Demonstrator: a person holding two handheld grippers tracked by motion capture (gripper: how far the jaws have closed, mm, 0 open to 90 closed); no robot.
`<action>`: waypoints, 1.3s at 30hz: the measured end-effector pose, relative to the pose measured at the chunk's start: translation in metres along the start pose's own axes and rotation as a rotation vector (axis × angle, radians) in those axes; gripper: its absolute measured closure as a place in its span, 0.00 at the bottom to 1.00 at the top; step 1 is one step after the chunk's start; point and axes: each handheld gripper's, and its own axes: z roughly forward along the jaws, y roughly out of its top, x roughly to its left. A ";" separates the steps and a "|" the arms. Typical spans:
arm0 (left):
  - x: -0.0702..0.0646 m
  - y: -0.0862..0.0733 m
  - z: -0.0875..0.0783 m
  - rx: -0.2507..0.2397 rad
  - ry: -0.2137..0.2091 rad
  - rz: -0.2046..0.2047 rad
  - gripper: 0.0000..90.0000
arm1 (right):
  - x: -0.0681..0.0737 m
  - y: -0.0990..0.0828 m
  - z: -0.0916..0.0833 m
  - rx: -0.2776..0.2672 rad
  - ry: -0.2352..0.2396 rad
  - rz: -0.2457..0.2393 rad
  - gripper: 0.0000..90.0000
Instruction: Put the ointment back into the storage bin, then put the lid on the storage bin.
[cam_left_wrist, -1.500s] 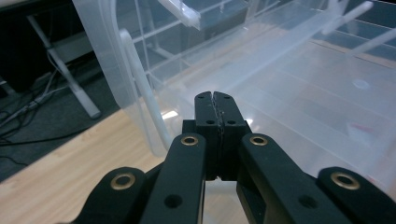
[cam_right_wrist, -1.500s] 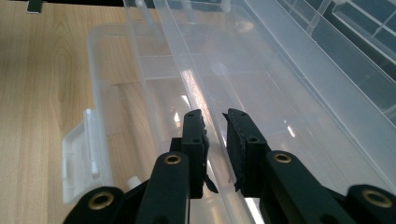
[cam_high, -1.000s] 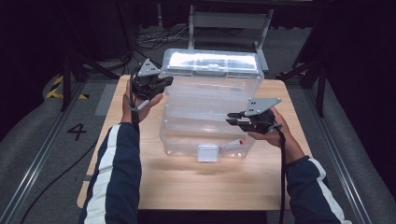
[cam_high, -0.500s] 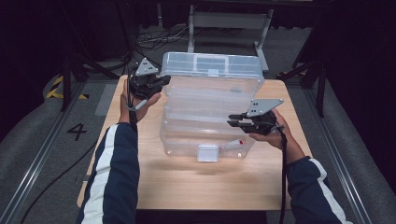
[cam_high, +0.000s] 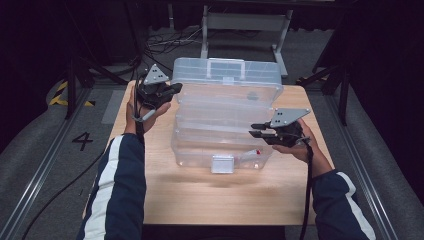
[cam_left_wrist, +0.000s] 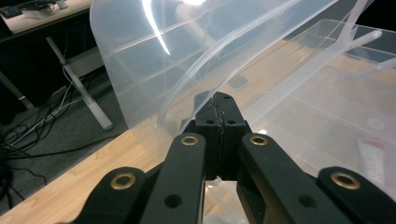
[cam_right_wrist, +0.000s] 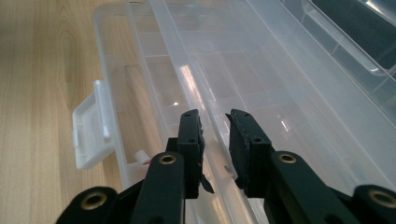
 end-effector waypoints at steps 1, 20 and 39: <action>-0.001 0.000 0.000 0.002 -0.006 -0.002 1.00 | 0.001 -0.001 0.000 0.001 -0.001 0.002 0.83; -0.005 -0.005 -0.002 0.018 -0.029 0.022 1.00 | 0.003 -0.010 -0.018 -0.006 -0.040 0.019 0.84; -0.013 -0.013 -0.005 0.042 -0.027 0.042 1.00 | 0.006 -0.020 -0.043 -0.038 -0.083 0.058 0.82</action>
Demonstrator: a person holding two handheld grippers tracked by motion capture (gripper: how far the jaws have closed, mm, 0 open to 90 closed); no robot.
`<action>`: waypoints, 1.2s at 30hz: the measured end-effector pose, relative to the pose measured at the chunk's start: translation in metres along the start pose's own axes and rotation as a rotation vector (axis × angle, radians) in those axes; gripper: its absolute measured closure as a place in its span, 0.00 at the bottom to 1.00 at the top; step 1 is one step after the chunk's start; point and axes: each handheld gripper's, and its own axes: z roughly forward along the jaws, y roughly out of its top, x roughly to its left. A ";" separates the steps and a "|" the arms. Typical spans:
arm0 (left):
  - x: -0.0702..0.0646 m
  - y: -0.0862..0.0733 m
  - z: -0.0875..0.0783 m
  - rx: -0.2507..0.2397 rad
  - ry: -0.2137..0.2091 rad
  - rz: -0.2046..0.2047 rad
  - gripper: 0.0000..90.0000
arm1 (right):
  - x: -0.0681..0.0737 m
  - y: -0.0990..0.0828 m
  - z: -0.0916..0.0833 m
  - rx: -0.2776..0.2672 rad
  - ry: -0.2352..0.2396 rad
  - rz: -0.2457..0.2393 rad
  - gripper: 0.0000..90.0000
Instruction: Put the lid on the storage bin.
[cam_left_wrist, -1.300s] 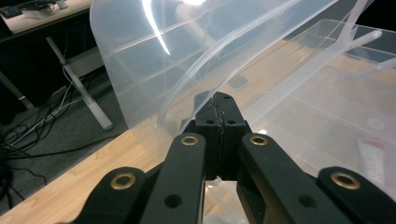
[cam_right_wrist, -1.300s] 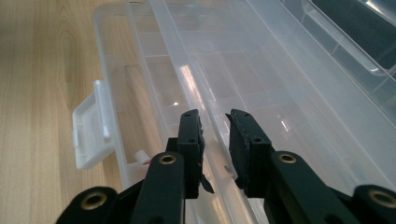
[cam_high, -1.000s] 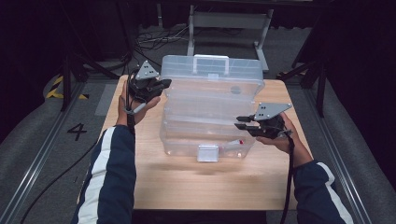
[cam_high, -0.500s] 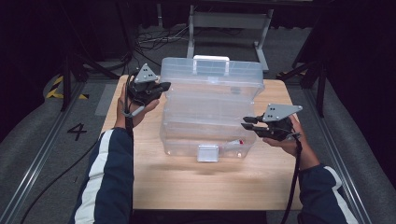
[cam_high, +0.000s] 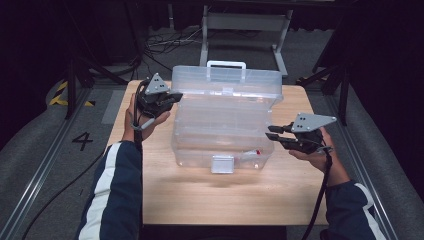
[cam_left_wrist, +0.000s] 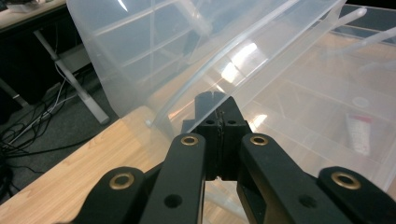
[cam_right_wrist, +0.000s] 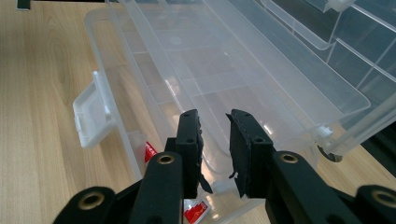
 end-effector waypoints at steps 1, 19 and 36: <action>0.000 0.000 0.000 -0.004 -0.001 -0.001 1.00 | 0.000 0.000 0.000 -0.003 0.000 -0.001 0.82; -0.005 -0.008 -0.003 -0.013 -0.027 -0.001 1.00 | -0.007 -0.005 -0.007 -0.004 -0.043 0.046 0.77; -0.008 -0.015 -0.005 -0.010 -0.041 0.003 1.00 | -0.006 -0.012 -0.009 0.021 -0.044 0.046 0.75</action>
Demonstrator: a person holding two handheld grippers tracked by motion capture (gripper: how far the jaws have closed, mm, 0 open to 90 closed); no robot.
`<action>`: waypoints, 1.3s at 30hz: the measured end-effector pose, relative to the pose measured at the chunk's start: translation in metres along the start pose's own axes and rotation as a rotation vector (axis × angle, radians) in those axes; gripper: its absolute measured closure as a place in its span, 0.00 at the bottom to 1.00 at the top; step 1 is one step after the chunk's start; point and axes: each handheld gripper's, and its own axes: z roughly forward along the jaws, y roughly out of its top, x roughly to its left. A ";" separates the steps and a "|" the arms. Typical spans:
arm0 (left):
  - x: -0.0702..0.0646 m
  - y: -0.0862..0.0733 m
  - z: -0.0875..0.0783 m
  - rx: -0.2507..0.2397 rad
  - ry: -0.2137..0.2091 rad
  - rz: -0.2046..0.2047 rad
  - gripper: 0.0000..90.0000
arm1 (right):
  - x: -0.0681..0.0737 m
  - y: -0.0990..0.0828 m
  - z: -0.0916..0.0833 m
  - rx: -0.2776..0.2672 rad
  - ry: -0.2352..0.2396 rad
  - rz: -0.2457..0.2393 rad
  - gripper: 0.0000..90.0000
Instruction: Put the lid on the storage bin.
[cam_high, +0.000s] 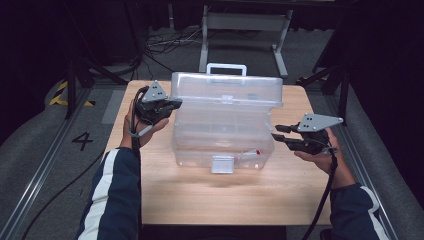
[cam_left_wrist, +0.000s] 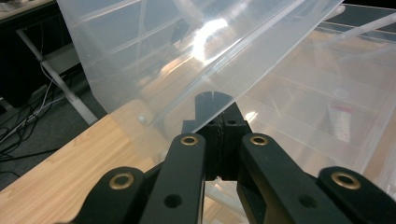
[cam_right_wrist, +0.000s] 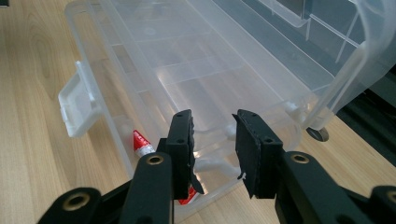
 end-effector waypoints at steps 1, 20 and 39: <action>-0.001 -0.001 0.000 0.000 -0.005 0.001 1.00 | 0.000 0.000 0.000 0.001 -0.002 0.001 0.75; -0.011 -0.018 -0.003 -0.017 -0.019 -0.009 1.00 | -0.009 -0.007 -0.002 -0.004 -0.050 0.063 0.70; -0.020 -0.036 -0.004 0.025 -0.037 0.010 1.00 | -0.011 -0.007 -0.003 -0.024 -0.077 0.084 0.68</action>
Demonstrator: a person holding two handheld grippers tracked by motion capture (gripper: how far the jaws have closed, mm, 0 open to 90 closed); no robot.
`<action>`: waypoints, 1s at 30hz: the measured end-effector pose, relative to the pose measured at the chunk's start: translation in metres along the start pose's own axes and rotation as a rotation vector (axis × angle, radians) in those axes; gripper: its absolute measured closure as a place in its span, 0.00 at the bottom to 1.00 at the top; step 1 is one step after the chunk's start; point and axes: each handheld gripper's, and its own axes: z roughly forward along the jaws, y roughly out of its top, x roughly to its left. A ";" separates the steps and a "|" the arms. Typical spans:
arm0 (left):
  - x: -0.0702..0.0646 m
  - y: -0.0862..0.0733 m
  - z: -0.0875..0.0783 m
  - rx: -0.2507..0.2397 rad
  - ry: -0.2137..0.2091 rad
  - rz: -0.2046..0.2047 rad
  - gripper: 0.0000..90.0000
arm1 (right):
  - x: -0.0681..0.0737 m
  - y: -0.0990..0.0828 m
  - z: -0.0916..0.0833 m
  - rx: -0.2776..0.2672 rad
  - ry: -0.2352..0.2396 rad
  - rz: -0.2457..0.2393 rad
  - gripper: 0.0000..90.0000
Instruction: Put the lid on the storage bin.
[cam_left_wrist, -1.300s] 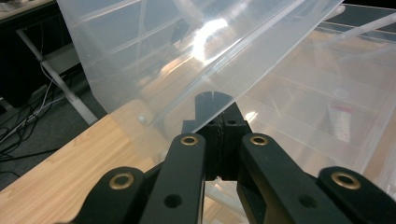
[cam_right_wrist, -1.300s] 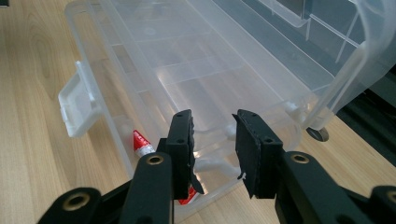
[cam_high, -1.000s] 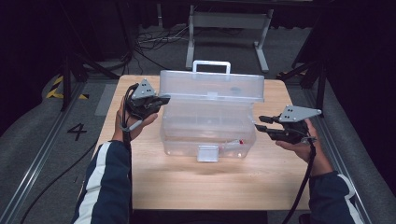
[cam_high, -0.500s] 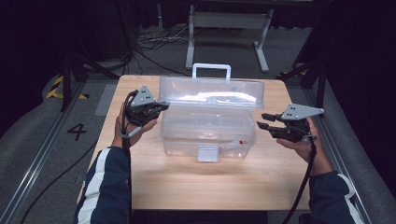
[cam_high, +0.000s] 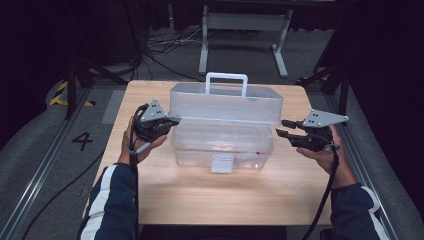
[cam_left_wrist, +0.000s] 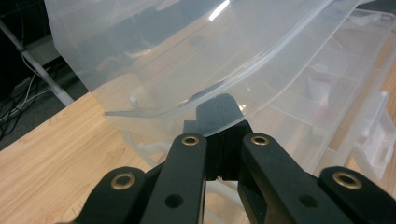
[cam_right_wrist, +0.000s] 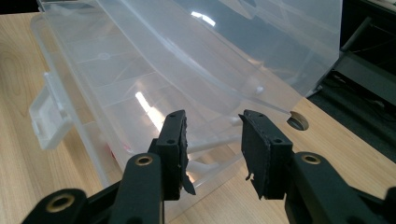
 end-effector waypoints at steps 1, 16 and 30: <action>0.000 0.000 0.000 0.002 -0.003 0.001 1.00 | 0.000 0.000 0.000 0.002 0.003 0.000 0.68; -0.007 -0.007 0.000 0.024 -0.006 0.013 1.00 | 0.003 0.002 -0.001 0.012 0.017 -0.017 0.68; -0.009 -0.011 0.000 0.036 -0.007 0.017 1.00 | 0.008 -0.005 -0.006 0.035 0.054 -0.020 0.63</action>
